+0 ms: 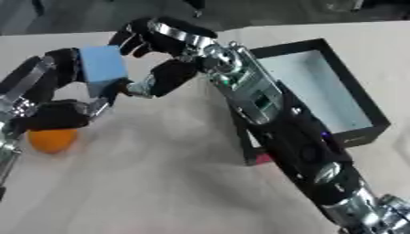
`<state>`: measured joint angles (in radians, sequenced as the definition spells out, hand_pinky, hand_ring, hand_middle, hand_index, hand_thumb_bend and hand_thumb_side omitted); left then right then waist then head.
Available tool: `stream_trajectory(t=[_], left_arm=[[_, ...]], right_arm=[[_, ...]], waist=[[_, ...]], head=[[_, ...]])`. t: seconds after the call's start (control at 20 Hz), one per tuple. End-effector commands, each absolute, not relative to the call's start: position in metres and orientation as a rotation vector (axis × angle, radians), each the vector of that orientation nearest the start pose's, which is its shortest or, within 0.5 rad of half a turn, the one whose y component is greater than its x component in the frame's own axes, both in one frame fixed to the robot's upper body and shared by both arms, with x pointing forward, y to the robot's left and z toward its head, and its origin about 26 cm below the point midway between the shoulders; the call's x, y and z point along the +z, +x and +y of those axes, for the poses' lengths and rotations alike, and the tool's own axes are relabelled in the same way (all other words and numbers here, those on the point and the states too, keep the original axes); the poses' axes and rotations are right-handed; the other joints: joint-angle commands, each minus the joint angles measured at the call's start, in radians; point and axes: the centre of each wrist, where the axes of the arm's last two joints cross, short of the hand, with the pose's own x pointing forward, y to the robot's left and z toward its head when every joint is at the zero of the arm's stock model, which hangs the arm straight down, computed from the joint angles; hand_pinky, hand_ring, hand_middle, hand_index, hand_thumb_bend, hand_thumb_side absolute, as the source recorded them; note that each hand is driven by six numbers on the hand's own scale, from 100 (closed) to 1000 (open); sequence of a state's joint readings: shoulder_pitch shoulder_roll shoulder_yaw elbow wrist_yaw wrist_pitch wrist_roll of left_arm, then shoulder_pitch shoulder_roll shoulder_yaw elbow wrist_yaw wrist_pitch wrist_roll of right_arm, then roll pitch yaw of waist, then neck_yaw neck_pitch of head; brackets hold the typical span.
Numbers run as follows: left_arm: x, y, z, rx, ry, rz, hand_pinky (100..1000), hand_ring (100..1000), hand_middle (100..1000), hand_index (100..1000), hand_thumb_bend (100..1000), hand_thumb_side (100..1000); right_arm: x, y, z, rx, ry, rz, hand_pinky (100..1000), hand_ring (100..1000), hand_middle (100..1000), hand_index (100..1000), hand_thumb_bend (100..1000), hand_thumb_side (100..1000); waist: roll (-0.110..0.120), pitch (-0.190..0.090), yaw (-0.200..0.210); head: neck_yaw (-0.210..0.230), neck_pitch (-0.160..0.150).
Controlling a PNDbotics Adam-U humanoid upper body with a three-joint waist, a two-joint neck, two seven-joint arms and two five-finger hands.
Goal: Pick up the objects with one hand, pass them to the other hand, and then place them into the box on the other side of the table.
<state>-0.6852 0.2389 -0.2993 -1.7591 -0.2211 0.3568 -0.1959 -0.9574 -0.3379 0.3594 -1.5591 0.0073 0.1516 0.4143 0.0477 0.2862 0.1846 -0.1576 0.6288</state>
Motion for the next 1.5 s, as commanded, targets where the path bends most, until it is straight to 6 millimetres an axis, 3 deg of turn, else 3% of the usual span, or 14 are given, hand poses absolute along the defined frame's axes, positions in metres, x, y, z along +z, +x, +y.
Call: stream_trajectory(t=[0.05,0.65,0.9,1.15,1.5], left_arm=[[0.242,0.3441,0.1338,-0.909,0.079,-1.974,767,561,470,518,100,100],[0.2381,0.3456,0.1312,-0.916,0.051,-1.957,771,564,472,520,100,100],[0.2366,0.3463,0.1311,-0.924,0.043,-1.946,784,576,487,540,100,100],[0.236,0.3462,0.132,-0.934,0.032,-1.95,818,625,552,619,100,100],[0.2348,0.3464,0.1337,-0.96,0.039,-1.966,854,703,631,749,308,100]], right_arm=[[0.3014,0.3832,-0.1273,1.271,0.14,-2.025,843,808,747,685,264,100],[0.3048,0.3796,-0.1273,1.273,0.217,-2.058,864,781,669,611,273,100],[0.3035,0.3816,-0.1298,1.277,0.244,-2.058,867,745,557,504,365,100],[0.3023,0.3831,-0.1313,1.267,0.238,-2.057,853,704,485,431,400,113],[0.3021,0.3831,-0.133,1.245,0.225,-2.049,846,690,471,414,411,203]], waist=[[-0.005,-0.002,0.0],[-0.005,0.001,0.001],[-0.004,0.003,0.0],[-0.005,0.002,0.002],[-0.006,0.0,0.002]], head=[[-0.003,-0.018],[-0.005,-0.024],[-0.005,-0.023],[-0.01,-0.022],[-0.015,-0.021]])
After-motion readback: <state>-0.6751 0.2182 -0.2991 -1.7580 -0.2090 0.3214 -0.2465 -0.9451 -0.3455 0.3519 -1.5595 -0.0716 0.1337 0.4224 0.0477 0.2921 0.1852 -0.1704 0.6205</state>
